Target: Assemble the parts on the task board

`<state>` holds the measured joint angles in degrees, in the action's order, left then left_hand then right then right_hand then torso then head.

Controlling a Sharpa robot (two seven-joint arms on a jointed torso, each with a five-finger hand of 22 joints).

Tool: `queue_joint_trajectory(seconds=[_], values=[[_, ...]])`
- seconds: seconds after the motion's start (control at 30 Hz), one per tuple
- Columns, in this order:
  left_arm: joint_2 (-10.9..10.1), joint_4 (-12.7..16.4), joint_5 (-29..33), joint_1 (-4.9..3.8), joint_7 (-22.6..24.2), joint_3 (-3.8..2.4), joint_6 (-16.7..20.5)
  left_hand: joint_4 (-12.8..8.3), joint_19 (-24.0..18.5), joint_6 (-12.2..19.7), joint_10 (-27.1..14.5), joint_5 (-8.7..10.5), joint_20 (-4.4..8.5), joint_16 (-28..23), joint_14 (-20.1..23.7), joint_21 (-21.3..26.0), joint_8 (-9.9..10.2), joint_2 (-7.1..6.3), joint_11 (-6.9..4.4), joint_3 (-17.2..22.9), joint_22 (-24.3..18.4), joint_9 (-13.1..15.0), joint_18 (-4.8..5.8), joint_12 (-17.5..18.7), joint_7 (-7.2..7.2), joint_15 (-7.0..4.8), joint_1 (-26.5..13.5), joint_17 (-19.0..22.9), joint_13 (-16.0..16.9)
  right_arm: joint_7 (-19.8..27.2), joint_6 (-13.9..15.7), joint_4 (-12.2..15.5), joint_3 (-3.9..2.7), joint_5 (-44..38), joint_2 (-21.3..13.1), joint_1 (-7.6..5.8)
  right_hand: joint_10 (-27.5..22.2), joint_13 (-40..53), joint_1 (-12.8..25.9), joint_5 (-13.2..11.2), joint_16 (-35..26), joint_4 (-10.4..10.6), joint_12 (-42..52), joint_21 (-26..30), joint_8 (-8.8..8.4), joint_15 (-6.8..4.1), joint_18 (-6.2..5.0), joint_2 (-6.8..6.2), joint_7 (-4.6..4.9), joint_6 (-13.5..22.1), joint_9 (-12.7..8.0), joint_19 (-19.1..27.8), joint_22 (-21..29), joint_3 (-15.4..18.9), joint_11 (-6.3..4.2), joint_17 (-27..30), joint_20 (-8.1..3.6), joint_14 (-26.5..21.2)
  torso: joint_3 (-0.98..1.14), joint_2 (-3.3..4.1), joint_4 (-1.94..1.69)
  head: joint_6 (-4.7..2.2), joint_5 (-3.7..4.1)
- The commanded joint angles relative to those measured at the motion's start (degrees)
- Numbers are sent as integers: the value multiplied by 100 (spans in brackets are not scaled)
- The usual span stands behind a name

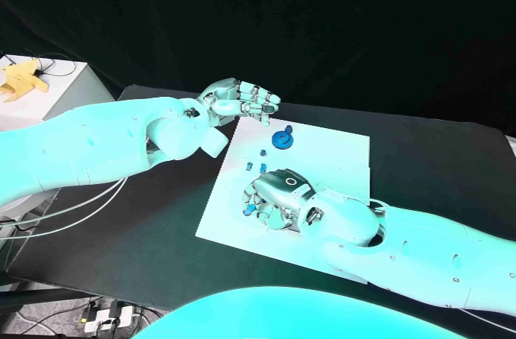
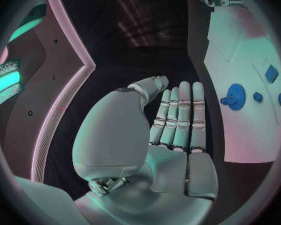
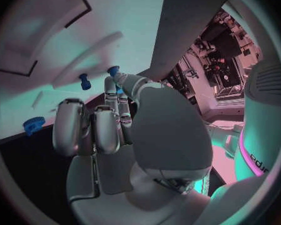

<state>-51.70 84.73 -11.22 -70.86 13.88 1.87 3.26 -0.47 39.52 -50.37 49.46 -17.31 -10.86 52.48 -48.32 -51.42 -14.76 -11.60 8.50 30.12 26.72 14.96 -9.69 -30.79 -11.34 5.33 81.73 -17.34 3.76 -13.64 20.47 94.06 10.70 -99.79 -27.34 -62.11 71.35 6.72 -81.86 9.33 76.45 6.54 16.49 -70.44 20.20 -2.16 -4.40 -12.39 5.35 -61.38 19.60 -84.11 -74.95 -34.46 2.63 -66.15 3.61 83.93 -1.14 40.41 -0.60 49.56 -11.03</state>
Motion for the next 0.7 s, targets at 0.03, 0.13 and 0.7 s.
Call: queue_joint_trajectory(seconds=[0.03,0.13,0.7], values=[[5,19,34,-7,29,-5,-70,0,-3,-10,-9,-4,-37,-11,43,35,33,64,31,-44,-5,-7,-61,25,-34,14,-14,6,7,-207,-278,-30,14,-242,28,24,62,8,-8,19,-8,-9,-35,21,105,-41,84,70,40,-14,471,-81,-866,-26,-93,11,-32,114,-5,-3,4,12,0],[6,21,34,-7,29,-5,-70,0,-3,-10,-9,-4,-37,-11,43,35,33,64,31,-44,-5,-7,-61,25,-34,14,-14,6,7,-238,-322,-36,16,-273,60,29,59,9,-4,18,-21,-15,-41,58,105,-40,78,69,42,-9,475,-71,-855,-28,-91,31,-31,109,-3,-2,8,12,-2],[7,62,100,-8,20,-5,-66,2,-3,-14,-13,-5,-39,-9,49,47,34,69,32,-49,-11,-6,-62,31,-34,16,-16,7,7,-210,-276,3,22,-186,87,42,-570,-77,354,119,-223,-93,-598,663,-366,197,-10,-153,283,606,338,141,-713,-8,196,326,154,-42,7,-4,14,-36,-1]])
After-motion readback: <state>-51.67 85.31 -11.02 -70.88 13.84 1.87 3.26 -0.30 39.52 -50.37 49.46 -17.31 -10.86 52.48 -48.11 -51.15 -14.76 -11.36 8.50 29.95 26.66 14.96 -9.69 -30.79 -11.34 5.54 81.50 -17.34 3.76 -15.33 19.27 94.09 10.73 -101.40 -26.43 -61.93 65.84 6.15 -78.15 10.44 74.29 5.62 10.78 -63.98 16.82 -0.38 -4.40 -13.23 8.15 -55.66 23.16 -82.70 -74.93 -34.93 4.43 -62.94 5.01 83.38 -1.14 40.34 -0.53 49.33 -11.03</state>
